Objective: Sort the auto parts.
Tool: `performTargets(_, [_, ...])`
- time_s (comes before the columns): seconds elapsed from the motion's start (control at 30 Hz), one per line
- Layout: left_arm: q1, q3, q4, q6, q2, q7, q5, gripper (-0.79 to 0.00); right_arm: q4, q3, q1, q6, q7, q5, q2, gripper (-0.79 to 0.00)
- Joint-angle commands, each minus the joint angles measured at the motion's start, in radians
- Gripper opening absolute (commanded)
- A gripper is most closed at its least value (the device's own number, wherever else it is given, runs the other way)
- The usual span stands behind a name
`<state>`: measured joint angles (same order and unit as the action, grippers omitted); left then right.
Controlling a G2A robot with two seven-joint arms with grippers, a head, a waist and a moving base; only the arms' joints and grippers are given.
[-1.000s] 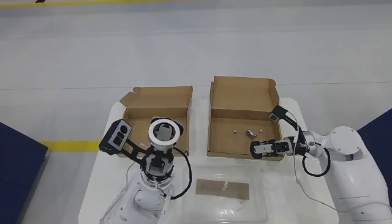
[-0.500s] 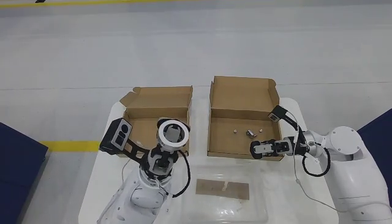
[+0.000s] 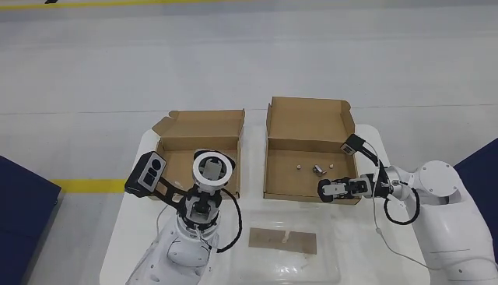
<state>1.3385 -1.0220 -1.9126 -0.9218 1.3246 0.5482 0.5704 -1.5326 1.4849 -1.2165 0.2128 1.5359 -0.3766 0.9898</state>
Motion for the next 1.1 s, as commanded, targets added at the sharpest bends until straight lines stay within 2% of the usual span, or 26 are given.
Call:
performTargets(0.0, [0.000, -0.002, 0.000, -0.005, 0.003, -0.001, -0.003, -0.785, 0.000, 0.000, 0.000, 0.000, 0.000, 0.000, 0.000, 0.000])
performTargets(0.37, [0.000, -0.002, 0.000, -0.005, 0.003, -0.001, -0.003, -0.785, 0.000, 0.000, 0.000, 0.000, 0.000, 0.000, 0.000, 0.000])
performTargets(0.47, [0.007, -0.007, -0.011, 0.018, 0.002, -0.047, -0.005, -0.785, 0.000, 0.000, 0.000, 0.000, 0.000, 0.000, 0.000, 0.000])
performTargets(0.77, [0.029, -0.073, 0.050, 0.059, -0.007, -0.161, 0.027, -0.785, 0.000, 0.000, 0.000, 0.000, 0.000, 0.000, 0.000, 0.000])
performTargets(0.93, [0.038, -0.140, 0.115, 0.090, -0.018, -0.249, 0.073, -0.785, 0.000, 0.000, 0.000, 0.000, 0.000, 0.000, 0.000, 0.000])
performTargets(1.07, [0.062, -0.191, 0.141, 0.116, -0.026, -0.275, 0.098, -0.785, 0.000, 0.000, 0.000, 0.000, 0.000, 0.000, 0.000, 0.000])
